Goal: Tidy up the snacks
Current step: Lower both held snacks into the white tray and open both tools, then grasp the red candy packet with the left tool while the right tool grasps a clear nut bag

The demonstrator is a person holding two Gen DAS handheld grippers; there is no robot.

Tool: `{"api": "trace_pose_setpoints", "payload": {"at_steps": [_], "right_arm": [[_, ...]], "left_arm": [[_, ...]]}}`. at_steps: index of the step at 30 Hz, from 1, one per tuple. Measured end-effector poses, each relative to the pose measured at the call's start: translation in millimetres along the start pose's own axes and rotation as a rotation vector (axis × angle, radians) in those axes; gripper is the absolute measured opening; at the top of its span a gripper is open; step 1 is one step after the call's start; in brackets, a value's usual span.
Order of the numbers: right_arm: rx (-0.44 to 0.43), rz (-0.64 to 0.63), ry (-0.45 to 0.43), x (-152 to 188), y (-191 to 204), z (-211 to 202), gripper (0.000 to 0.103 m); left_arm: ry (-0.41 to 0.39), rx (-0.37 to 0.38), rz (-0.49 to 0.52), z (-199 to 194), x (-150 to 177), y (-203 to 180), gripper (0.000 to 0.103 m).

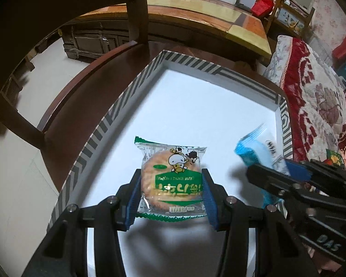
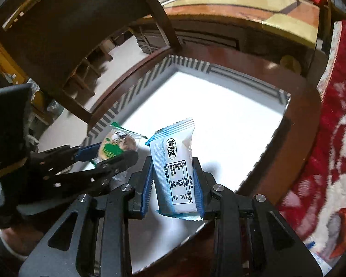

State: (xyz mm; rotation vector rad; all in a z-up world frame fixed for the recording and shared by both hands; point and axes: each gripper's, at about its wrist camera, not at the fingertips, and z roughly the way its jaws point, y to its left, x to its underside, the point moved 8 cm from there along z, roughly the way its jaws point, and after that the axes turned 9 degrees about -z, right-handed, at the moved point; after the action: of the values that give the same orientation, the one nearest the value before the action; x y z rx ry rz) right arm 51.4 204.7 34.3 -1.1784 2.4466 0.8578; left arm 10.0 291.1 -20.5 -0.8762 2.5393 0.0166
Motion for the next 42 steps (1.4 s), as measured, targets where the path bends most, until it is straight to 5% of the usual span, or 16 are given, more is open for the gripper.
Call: {"api": "trace_pose_setpoints", "payload": {"at_steps": [17,18,20,21,25,42], "right_arm": [[0.003,0.018,-0.015,27.3,-11.9,-17.7,0.03],[0.007,0.015,-0.024,27.6,-10.4,-21.9,0.031],[0.018,-0.005,-0.043,21.7,-7.0,-29.1,0.049],[0.024,-0.014,-0.046,20.7,-5.6,-31.7,0.052],[0.03,-0.014,-0.067,23.6,-3.1,-46.1,0.052],[0.145,0.16,-0.127,137.2,-79.3,-155.9,0.052]], "left_arm": [[0.031,0.031,0.004,-3.6,34.7,-16.4,0.052],[0.02,0.027,0.002,-6.0,33.5,-16.1,0.054],[0.005,0.028,-0.005,-9.7,31.8,-17.2,0.066],[0.003,0.031,-0.012,-11.9,31.4,-17.0,0.074],[-0.013,0.035,-0.019,-21.5,31.1,-21.2,0.077],[-0.034,0.127,0.117,-59.0,57.5,-108.3,0.083]]}}
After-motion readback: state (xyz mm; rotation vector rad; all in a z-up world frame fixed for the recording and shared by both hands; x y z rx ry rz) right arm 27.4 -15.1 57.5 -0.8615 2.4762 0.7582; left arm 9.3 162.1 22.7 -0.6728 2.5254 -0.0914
